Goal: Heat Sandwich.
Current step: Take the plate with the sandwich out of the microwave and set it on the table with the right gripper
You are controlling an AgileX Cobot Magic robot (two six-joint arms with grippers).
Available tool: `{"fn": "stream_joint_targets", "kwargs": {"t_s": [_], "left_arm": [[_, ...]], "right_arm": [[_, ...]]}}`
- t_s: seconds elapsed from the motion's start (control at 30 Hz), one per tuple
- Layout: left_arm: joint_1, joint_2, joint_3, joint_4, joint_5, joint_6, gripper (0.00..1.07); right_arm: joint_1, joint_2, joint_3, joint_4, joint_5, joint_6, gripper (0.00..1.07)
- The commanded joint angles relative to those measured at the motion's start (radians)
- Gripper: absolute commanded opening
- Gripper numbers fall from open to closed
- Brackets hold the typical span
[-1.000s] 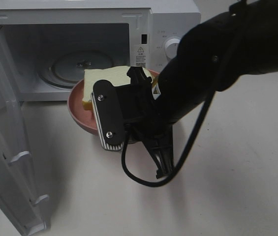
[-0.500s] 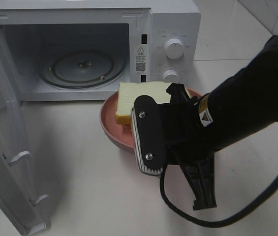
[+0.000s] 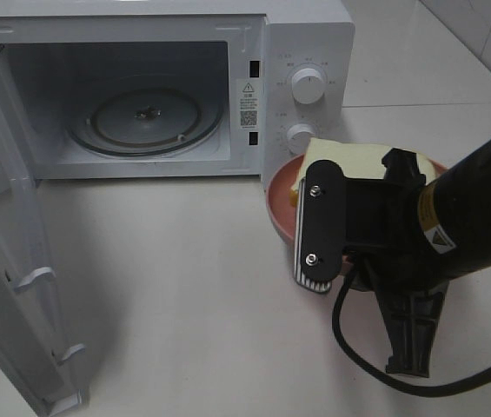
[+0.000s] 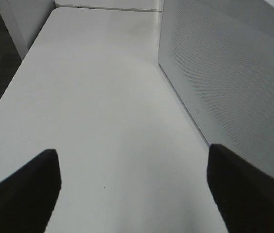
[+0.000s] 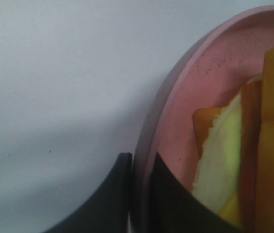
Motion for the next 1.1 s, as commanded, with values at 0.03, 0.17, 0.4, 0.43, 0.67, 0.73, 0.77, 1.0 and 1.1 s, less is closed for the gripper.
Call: {"fn": "stream_joint_targets", "kwargs": {"t_s": [0.03,0.17,0.4,0.43,0.67,0.73,0.77,1.0,1.1], "left_arm": [[0.004,-0.006,0.002,-0.006,-0.017,-0.002,0.78],[0.004,-0.006,0.002,-0.006,-0.017,-0.002,0.78],[0.004,-0.006,0.002,-0.006,-0.017,-0.002,0.78],[0.004,-0.006,0.002,-0.006,-0.017,-0.002,0.78],[0.004,-0.006,0.002,-0.006,-0.017,-0.002,0.78],[0.004,-0.006,0.002,-0.006,-0.017,-0.002,0.78],[0.004,-0.006,0.002,-0.006,-0.017,-0.002,0.78],[0.004,-0.006,0.002,-0.006,-0.017,-0.002,0.78],[0.004,-0.006,0.002,-0.006,-0.017,-0.002,0.78]], "right_arm": [[-0.001,-0.030,0.016,-0.092,0.036,0.144,0.00],[-0.007,-0.042,0.027,-0.118,0.069,0.266,0.00],[-0.178,-0.042,0.027,-0.118,0.094,0.394,0.00],[-0.178,-0.042,0.027,-0.118,0.094,0.394,0.00],[-0.371,-0.042,0.027,-0.118,0.092,0.514,0.00],[-0.396,-0.042,0.027,-0.118,0.090,0.526,0.00],[-0.423,-0.042,0.027,-0.118,0.088,0.536,0.00],[-0.597,-0.009,0.026,-0.119,0.031,0.612,0.00],[-0.633,0.025,0.026,-0.119,0.010,0.617,0.00]]}}
